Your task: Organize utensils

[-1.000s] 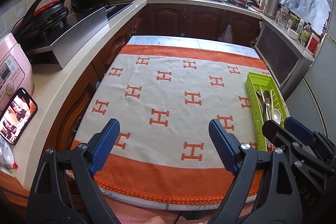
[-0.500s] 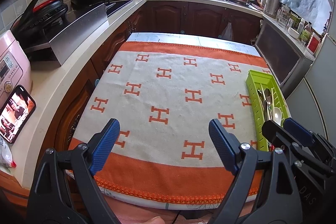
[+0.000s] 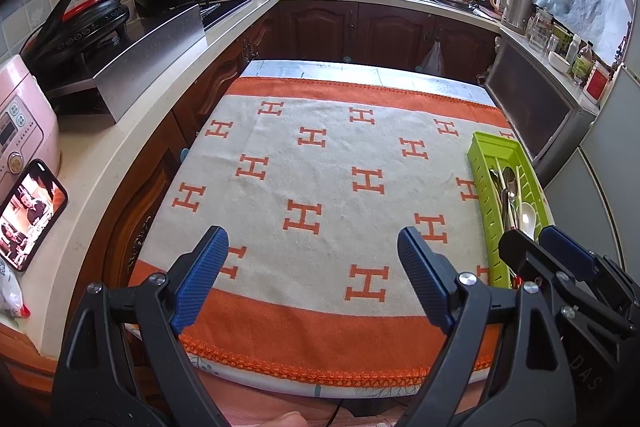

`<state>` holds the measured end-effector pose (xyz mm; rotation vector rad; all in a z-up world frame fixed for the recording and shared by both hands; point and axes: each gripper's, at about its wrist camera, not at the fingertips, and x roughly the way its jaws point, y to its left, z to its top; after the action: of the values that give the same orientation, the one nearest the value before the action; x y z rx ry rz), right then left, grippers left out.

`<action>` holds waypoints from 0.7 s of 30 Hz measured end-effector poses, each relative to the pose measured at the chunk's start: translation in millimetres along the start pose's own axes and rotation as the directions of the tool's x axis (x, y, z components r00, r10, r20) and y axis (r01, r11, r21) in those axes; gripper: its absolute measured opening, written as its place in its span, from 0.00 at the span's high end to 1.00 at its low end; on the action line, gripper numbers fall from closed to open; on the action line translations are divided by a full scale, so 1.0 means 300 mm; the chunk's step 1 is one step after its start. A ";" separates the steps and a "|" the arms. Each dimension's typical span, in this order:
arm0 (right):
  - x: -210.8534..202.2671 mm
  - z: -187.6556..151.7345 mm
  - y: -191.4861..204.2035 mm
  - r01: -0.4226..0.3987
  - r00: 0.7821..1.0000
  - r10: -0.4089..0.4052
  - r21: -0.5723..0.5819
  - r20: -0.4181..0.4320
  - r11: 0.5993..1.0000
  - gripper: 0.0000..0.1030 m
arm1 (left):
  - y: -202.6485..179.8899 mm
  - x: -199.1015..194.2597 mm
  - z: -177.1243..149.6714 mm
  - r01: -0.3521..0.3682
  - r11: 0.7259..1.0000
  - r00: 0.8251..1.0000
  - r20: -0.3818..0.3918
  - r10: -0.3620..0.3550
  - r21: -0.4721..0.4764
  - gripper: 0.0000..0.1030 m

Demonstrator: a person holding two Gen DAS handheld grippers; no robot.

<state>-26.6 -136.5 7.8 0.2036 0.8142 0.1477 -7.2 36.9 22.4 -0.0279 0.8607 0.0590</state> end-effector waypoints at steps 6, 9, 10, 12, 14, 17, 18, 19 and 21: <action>0.004 -0.015 0.004 -0.002 1.000 0.002 0.008 -0.003 1.000 0.47 | -0.005 0.002 -0.009 -0.001 1.000 1.000 -0.003 0.001 0.001 0.17; 0.005 -0.022 0.007 -0.001 1.000 0.001 0.012 -0.004 1.000 0.47 | -0.004 0.003 -0.010 -0.001 1.000 1.000 -0.003 0.001 0.001 0.17; 0.004 -0.019 0.005 -0.002 1.000 0.002 0.012 -0.004 1.000 0.47 | -0.002 0.002 -0.008 -0.001 1.000 1.000 -0.003 0.001 0.000 0.17; 0.005 -0.019 0.004 -0.001 1.000 0.001 0.012 -0.004 1.000 0.47 | -0.004 0.003 -0.009 -0.002 1.000 1.000 -0.003 0.002 0.002 0.17; 0.005 -0.019 0.004 -0.001 1.000 0.001 0.013 -0.004 1.000 0.47 | -0.002 0.003 -0.008 0.000 1.000 1.000 -0.003 0.000 0.001 0.17; 0.006 -0.019 0.003 -0.002 1.000 0.002 0.014 -0.006 1.000 0.47 | -0.003 0.003 -0.008 -0.001 1.000 1.000 -0.003 0.001 0.001 0.17; 0.006 -0.022 0.006 -0.003 1.000 0.003 0.015 -0.007 1.000 0.47 | -0.004 0.003 -0.009 -0.001 1.000 1.000 -0.004 0.001 0.001 0.17; 0.010 -0.024 0.005 -0.003 1.000 0.003 0.018 -0.007 1.000 0.47 | -0.002 0.003 -0.006 -0.001 1.000 1.000 -0.004 0.001 0.000 0.17; 0.011 -0.028 0.008 -0.002 1.000 0.002 0.018 -0.008 1.000 0.47 | -0.001 0.003 -0.010 0.000 1.000 1.000 -0.004 0.000 0.000 0.17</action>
<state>-30.7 -132.5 0.5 0.2213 0.8241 0.1434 -8.7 36.3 19.7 -0.0279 0.8651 0.0591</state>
